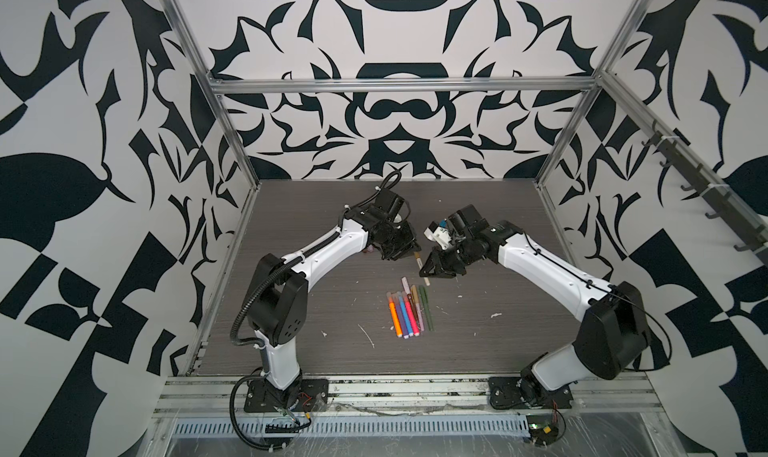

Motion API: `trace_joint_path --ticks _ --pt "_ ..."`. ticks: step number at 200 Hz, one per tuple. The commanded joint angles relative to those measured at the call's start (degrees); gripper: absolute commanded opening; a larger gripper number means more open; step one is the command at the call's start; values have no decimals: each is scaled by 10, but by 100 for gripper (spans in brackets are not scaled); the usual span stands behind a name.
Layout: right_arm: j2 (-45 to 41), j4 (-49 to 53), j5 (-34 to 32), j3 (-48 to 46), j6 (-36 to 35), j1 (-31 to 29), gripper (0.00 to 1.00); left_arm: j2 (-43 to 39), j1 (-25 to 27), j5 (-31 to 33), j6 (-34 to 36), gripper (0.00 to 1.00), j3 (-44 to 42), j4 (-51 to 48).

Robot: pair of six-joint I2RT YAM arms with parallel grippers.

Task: Open the pen caps
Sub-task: 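Close the left gripper on the gold cap held out by the right gripper, then pull the pen barrel away with the right gripper while the left holds the cap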

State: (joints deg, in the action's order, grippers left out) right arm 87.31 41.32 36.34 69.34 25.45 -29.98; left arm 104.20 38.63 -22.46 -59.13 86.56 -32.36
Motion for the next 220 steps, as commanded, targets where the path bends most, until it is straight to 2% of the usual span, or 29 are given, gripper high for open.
trace_joint_path --ticks 1,14,27,82,117,131,148,168,220 --pt "-8 2 8 -16 -2 -1 22 -22 1 -10 -7 0 0 -1" --pt "-13 1 9 -23 -2 -1 19 -22 1 -10 -7 0 1 -1" --pt "-18 -1 9 -27 -2 -1 0 -20 1 -11 -6 0 2 1" --pt "-73 27 -8 -48 6 -5 0 -42 -22 9 16 0 -28 -21" --pt "-185 18 -5 -153 63 -18 0 -80 -114 -7 27 0 -68 -9" --pt "-220 26 -5 -183 71 -19 0 -85 -157 -16 37 0 -52 -26" --pt "-245 35 -3 -205 73 -19 0 -79 -183 -15 61 0 -9 -64" --pt "-254 28 14 -213 79 -20 0 -65 -191 -7 80 0 30 -94" --pt "-235 -2 69 -190 67 -28 0 -22 -192 29 102 0 68 -97"
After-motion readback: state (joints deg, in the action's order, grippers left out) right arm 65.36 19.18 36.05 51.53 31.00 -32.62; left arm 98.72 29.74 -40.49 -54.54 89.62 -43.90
